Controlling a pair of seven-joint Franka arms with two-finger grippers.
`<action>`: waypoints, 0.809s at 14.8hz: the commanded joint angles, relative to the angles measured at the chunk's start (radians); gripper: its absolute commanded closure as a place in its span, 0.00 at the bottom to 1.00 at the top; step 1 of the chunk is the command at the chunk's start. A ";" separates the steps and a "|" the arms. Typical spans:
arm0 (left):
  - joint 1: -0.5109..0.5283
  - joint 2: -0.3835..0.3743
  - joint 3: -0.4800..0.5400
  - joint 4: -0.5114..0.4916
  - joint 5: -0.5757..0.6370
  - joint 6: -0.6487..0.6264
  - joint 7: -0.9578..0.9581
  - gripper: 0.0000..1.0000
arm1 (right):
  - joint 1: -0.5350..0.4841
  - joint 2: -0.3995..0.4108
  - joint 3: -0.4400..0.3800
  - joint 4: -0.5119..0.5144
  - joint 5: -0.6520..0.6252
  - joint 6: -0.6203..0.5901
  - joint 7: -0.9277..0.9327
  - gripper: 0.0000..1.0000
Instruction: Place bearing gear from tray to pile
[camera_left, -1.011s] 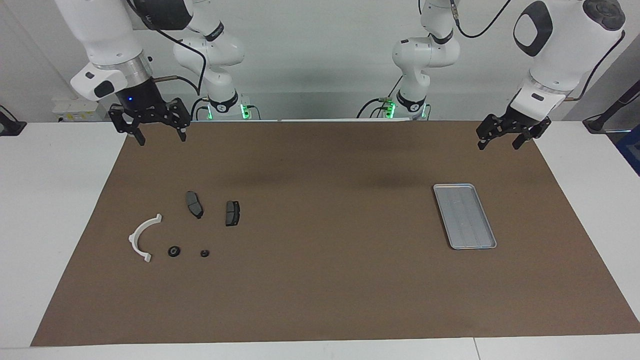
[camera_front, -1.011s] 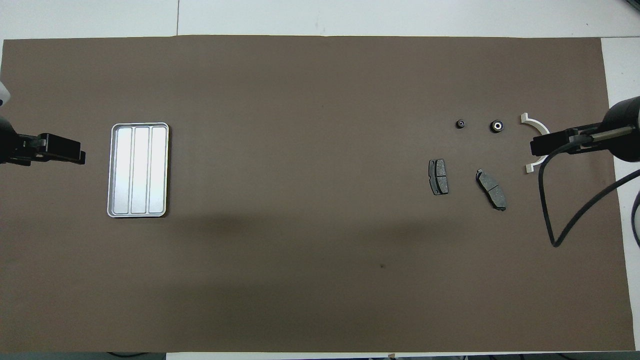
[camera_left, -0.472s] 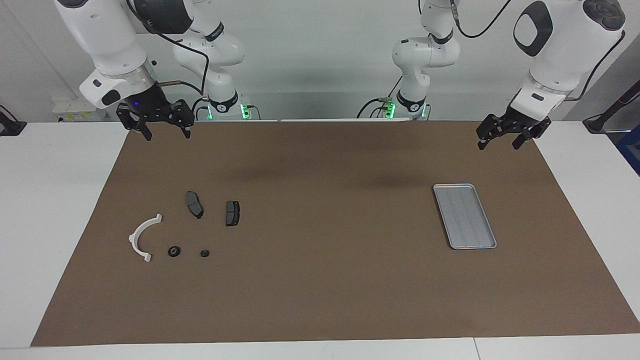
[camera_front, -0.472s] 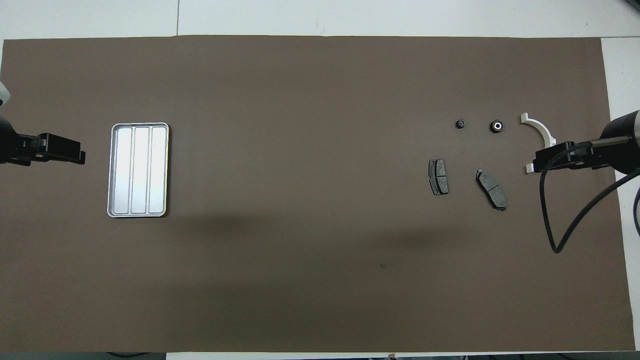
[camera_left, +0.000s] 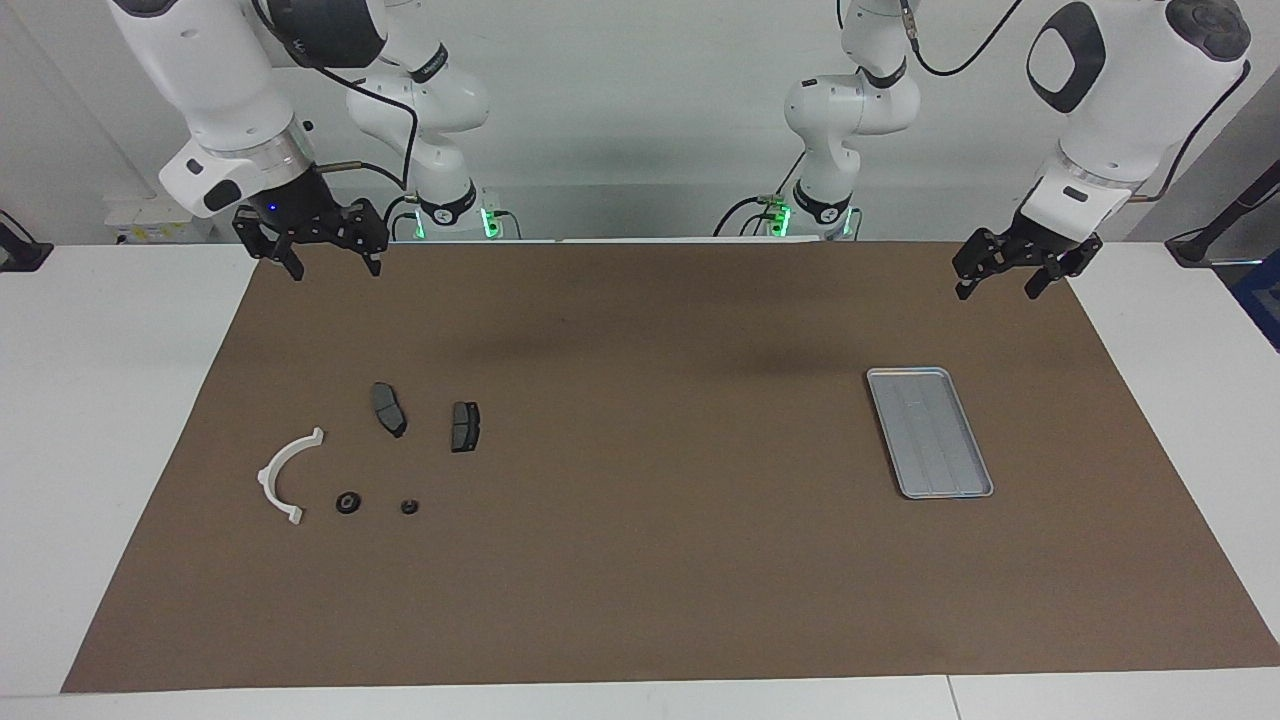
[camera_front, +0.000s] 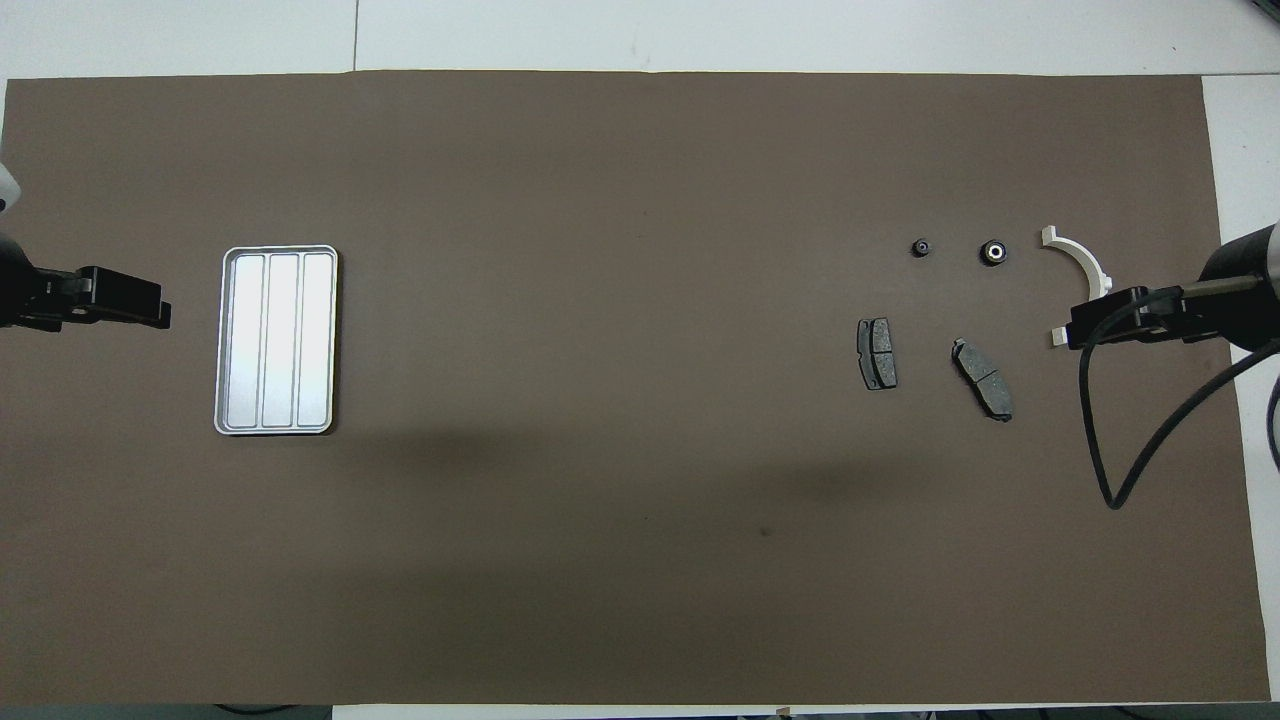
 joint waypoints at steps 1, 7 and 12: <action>-0.001 -0.015 0.004 -0.014 -0.015 0.005 0.010 0.00 | 0.000 -0.003 0.003 0.001 0.006 -0.011 -0.004 0.00; -0.001 -0.015 0.004 -0.014 -0.015 0.005 0.010 0.00 | 0.000 -0.003 0.004 0.001 0.006 -0.007 0.000 0.00; -0.001 -0.015 0.004 -0.014 -0.015 0.005 0.010 0.00 | -0.003 -0.005 0.006 0.002 0.006 -0.004 0.002 0.00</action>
